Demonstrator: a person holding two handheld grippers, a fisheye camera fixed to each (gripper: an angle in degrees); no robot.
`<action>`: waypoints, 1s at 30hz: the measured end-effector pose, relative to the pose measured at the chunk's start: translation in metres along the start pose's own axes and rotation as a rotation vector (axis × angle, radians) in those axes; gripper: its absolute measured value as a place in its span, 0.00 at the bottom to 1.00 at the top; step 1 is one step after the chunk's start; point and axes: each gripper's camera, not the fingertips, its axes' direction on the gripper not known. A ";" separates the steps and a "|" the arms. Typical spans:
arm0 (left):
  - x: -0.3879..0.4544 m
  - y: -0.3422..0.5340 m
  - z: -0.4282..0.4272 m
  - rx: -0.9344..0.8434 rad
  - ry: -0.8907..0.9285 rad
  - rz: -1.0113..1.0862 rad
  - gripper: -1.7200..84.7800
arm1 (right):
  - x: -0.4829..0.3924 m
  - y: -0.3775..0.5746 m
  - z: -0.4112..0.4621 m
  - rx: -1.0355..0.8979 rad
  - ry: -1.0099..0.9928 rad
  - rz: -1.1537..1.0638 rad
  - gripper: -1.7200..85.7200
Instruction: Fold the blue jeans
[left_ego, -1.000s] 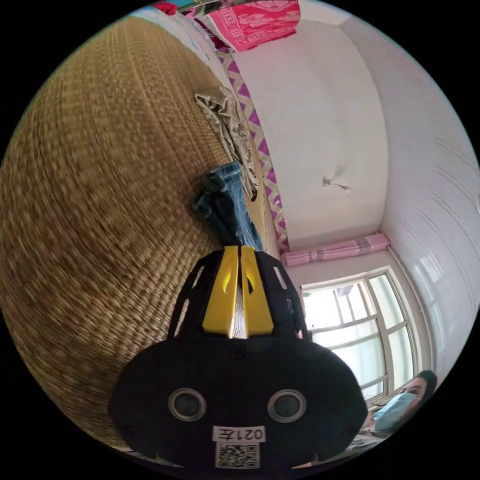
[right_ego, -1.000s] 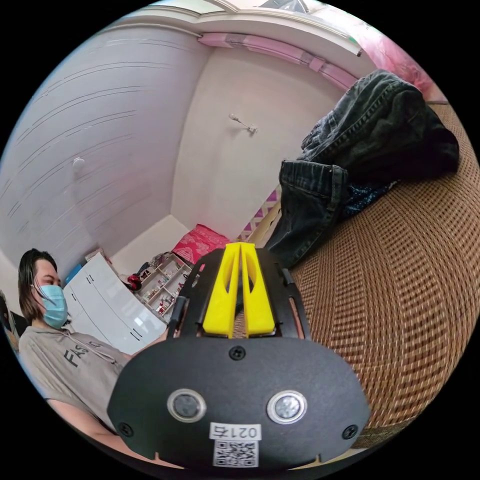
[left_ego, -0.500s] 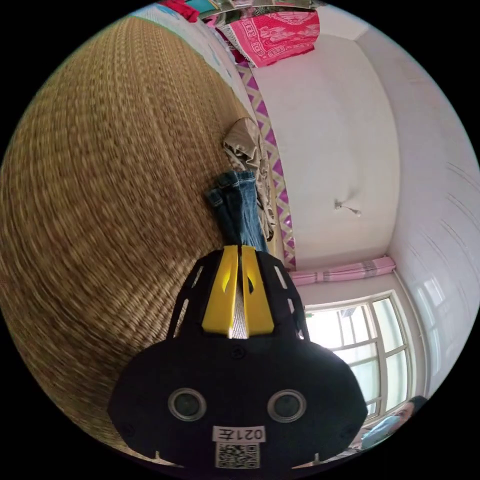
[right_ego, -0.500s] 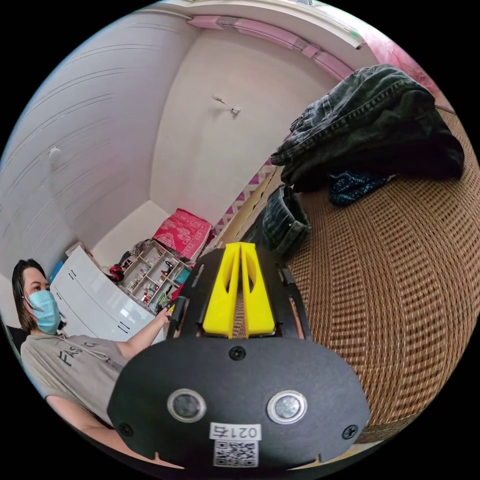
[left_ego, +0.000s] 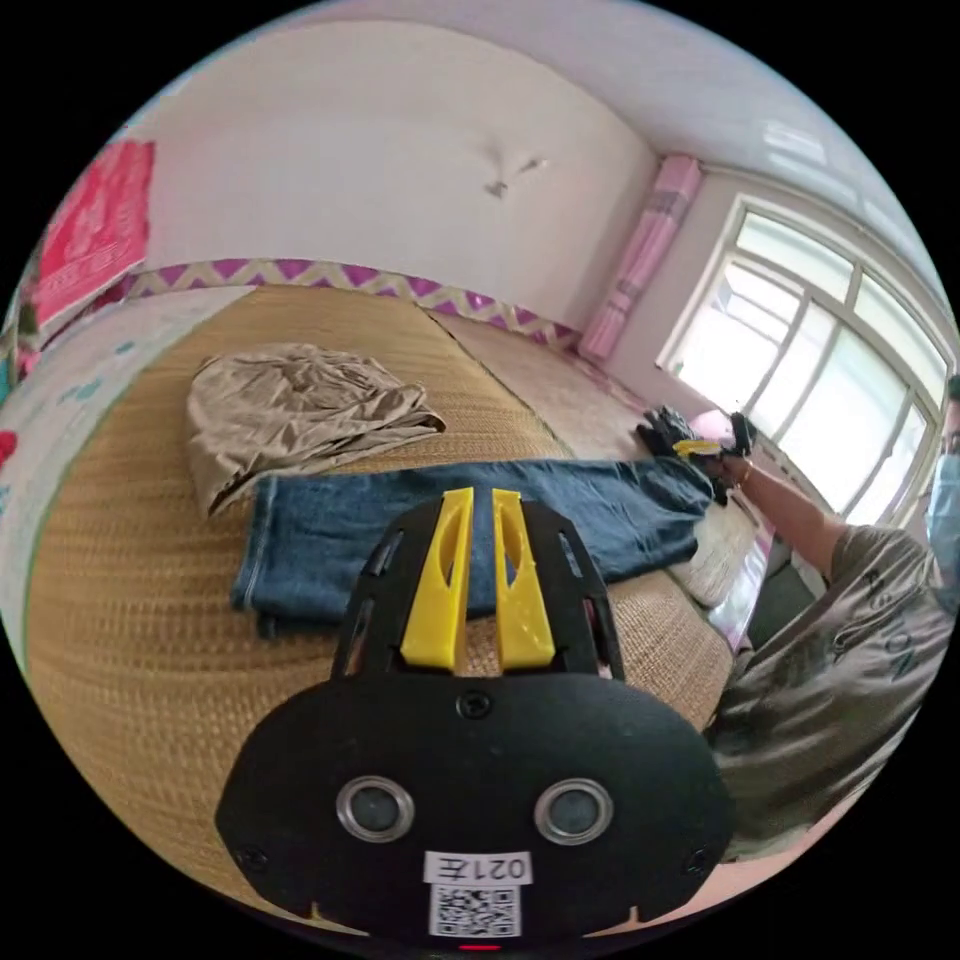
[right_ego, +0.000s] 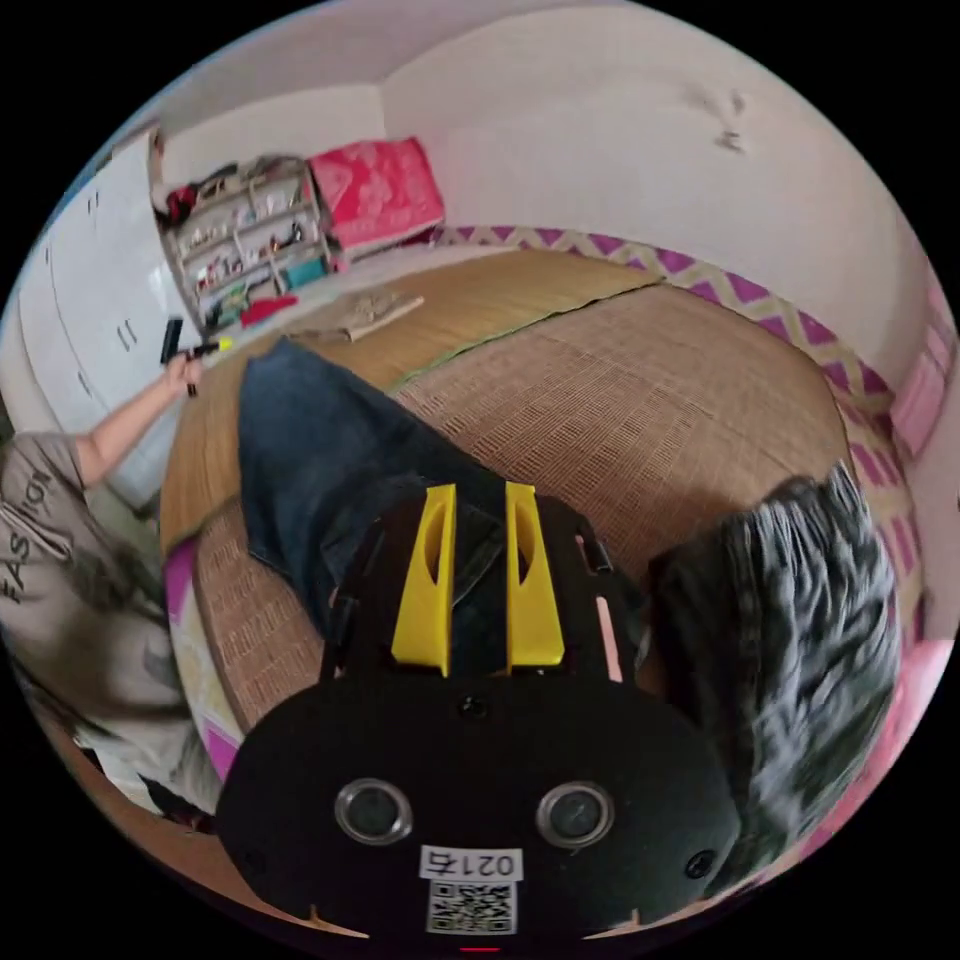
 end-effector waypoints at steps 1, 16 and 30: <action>0.004 -0.012 0.020 -0.050 0.014 0.030 0.06 | 0.003 -0.018 0.020 -0.086 0.006 -0.060 0.11; 0.026 -0.052 0.131 -0.187 0.008 0.165 0.08 | -0.007 -0.032 0.005 -0.077 -0.117 -0.284 0.01; 0.045 -0.065 0.186 -0.402 0.009 0.348 0.03 | -0.061 0.017 -0.093 0.078 -0.104 -0.357 0.01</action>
